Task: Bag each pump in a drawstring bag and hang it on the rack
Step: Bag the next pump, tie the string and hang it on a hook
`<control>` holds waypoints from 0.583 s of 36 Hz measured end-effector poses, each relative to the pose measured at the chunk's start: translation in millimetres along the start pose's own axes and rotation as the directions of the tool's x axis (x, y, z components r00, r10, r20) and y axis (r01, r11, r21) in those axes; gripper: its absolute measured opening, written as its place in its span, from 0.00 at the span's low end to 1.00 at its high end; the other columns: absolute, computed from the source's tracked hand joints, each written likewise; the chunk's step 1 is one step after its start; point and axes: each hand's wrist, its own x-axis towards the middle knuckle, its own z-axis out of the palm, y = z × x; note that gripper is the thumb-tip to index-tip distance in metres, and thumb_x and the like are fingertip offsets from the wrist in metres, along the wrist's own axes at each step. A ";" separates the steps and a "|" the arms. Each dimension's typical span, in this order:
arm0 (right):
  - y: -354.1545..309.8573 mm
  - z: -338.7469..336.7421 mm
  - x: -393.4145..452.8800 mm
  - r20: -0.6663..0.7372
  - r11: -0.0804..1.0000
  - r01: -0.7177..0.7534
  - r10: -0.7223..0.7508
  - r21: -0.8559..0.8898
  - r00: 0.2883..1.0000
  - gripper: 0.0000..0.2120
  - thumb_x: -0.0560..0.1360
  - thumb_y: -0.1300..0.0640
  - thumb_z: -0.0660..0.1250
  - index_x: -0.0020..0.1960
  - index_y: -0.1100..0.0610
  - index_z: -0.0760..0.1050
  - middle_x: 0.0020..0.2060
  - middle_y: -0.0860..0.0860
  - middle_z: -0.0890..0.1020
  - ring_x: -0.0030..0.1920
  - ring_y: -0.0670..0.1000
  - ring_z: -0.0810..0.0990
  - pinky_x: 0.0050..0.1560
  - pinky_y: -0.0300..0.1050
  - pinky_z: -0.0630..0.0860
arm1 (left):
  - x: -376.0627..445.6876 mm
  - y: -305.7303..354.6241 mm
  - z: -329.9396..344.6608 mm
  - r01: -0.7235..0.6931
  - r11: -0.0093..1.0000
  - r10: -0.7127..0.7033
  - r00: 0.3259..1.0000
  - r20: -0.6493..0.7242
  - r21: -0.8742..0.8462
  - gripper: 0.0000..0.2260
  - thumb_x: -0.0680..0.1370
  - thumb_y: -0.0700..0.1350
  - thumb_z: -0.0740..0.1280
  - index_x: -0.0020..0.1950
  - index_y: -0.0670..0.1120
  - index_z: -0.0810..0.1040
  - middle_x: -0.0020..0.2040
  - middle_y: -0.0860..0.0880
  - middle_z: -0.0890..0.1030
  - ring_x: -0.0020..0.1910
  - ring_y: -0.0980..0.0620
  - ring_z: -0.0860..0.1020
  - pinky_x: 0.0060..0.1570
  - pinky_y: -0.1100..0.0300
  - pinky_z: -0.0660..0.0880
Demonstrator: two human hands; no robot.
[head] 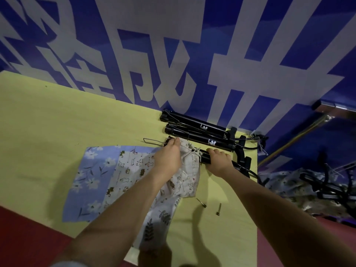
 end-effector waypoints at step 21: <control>-6.8 -21.7 -12.5 -0.275 0.977 0.010 0.050 0.212 0.960 0.19 0.75 0.48 0.66 0.57 0.55 0.60 0.51 0.53 0.76 0.41 0.57 0.80 0.35 0.51 0.78 | -10.7 -17.5 -8.5 -0.048 0.995 0.043 0.997 -0.063 -0.086 0.28 0.75 0.32 0.59 0.75 0.45 0.60 0.70 0.46 0.70 0.60 0.45 0.75 0.50 0.52 0.75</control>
